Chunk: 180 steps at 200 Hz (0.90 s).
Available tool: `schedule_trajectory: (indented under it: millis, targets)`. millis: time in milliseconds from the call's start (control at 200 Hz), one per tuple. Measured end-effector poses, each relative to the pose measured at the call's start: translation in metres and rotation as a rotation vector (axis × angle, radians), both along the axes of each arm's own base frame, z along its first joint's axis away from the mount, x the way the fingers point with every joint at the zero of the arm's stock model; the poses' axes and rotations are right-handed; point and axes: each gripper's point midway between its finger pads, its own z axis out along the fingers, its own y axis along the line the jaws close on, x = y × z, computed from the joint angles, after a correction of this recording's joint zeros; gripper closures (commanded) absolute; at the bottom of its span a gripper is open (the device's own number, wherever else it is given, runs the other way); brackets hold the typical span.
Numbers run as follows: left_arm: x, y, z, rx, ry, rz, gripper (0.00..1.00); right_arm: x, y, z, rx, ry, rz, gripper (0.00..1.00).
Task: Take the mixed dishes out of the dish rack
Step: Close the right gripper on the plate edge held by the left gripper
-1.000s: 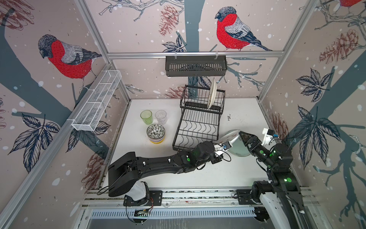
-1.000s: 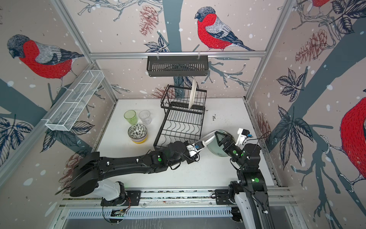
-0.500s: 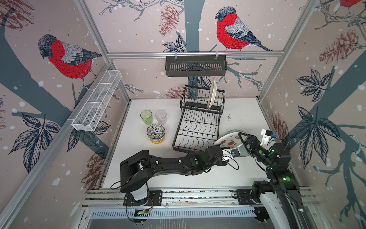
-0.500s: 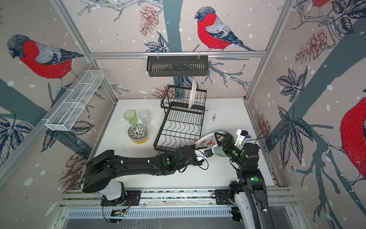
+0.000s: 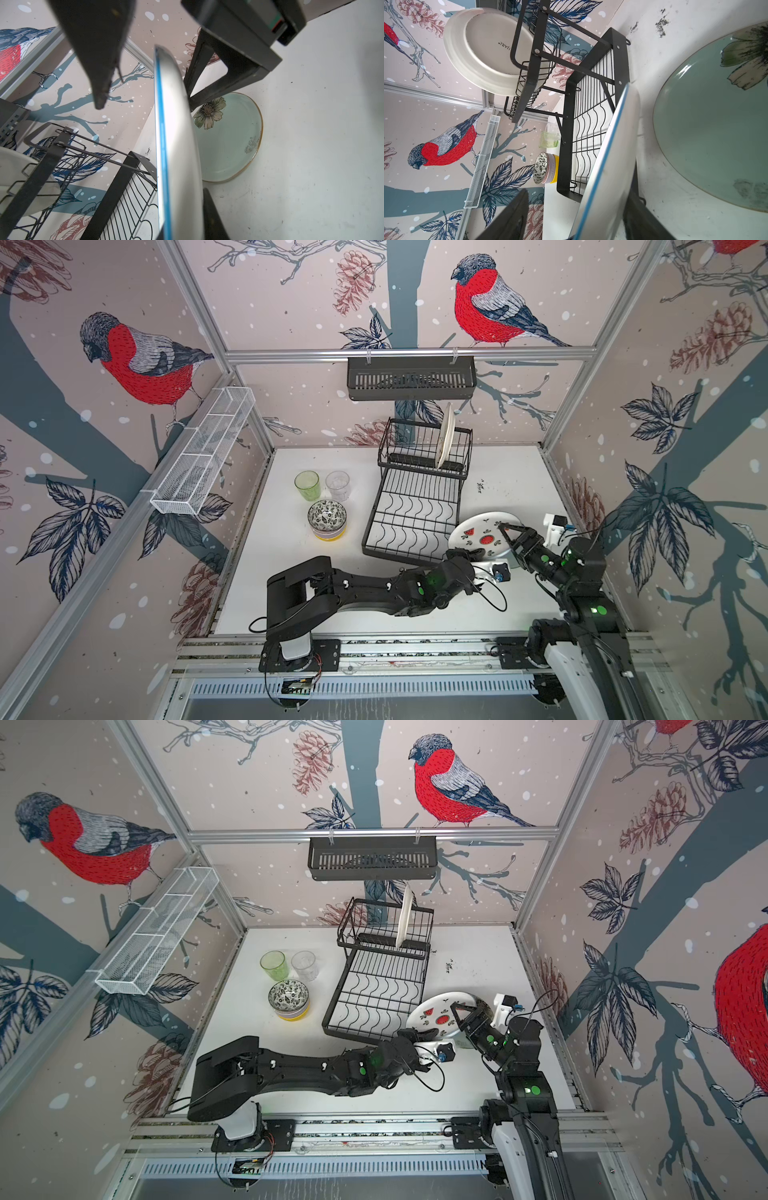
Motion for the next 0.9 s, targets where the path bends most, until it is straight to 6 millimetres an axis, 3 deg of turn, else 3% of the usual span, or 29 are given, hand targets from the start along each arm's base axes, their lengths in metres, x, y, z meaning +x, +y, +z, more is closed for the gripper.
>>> schedule_trajectory:
  millis: [55,150,390,465,535,615,700,900]
  targets:
    - [0.001,0.000,0.002,-0.006,-0.008,0.003,1.00,-0.001,0.000,-0.001,0.000,0.005,0.002,0.39]
    - [0.001,0.000,0.004,-0.006,-0.022,0.007,1.00,-0.002,0.001,0.000,0.000,0.004,0.008,0.60]
    - [0.002,0.000,-0.001,0.028,-0.065,0.019,1.00,-0.006,0.001,-0.006,0.025,0.059,0.000,0.58]
    - [0.001,-0.002,-0.003,0.026,-0.086,0.029,1.00,-0.006,0.000,-0.007,0.026,0.064,-0.005,0.67]
    - [0.000,-0.003,-0.008,0.047,-0.121,0.048,1.00,-0.007,0.000,-0.011,0.033,0.087,-0.011,0.69]
    - [0.000,-0.005,-0.013,0.058,-0.143,0.063,1.00,-0.008,-0.001,-0.016,0.034,0.111,-0.018,0.79]
    - [0.000,-0.006,-0.014,0.055,-0.147,0.065,1.00,-0.008,-0.002,-0.018,0.030,0.125,-0.025,0.80]
    - [0.000,-0.008,-0.013,0.048,-0.153,0.071,1.00,-0.007,-0.004,-0.017,0.027,0.131,-0.036,0.97]
